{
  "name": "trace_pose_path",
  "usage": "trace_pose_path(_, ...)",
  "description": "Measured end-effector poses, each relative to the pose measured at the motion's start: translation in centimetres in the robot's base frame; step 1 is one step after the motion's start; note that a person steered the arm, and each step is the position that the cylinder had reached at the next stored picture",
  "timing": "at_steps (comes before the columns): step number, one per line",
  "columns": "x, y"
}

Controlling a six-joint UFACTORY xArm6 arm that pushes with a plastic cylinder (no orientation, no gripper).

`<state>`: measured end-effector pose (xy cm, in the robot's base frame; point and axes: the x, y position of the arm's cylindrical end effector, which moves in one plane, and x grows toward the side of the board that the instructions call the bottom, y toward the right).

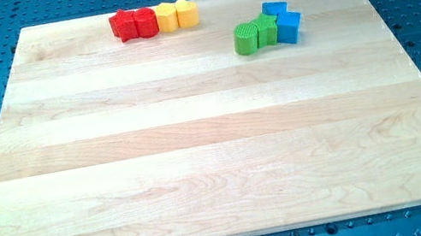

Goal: Slide the yellow blocks slightly to the down

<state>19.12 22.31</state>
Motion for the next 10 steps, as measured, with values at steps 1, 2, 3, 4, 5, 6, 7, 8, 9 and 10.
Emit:
trace_pose_path(1, 0.0, -7.2)
trace_pose_path(2, 0.0, -10.7)
trace_pose_path(3, 0.1, -13.2)
trace_pose_path(4, 0.1, -15.9)
trace_pose_path(5, 0.1, -22.1)
trace_pose_path(6, 0.1, -23.4)
trace_pose_path(7, 0.1, -23.5)
trace_pose_path(8, 3.5, -23.5)
trace_pose_path(9, 6.0, -23.5)
trace_pose_path(10, 5.8, -22.4)
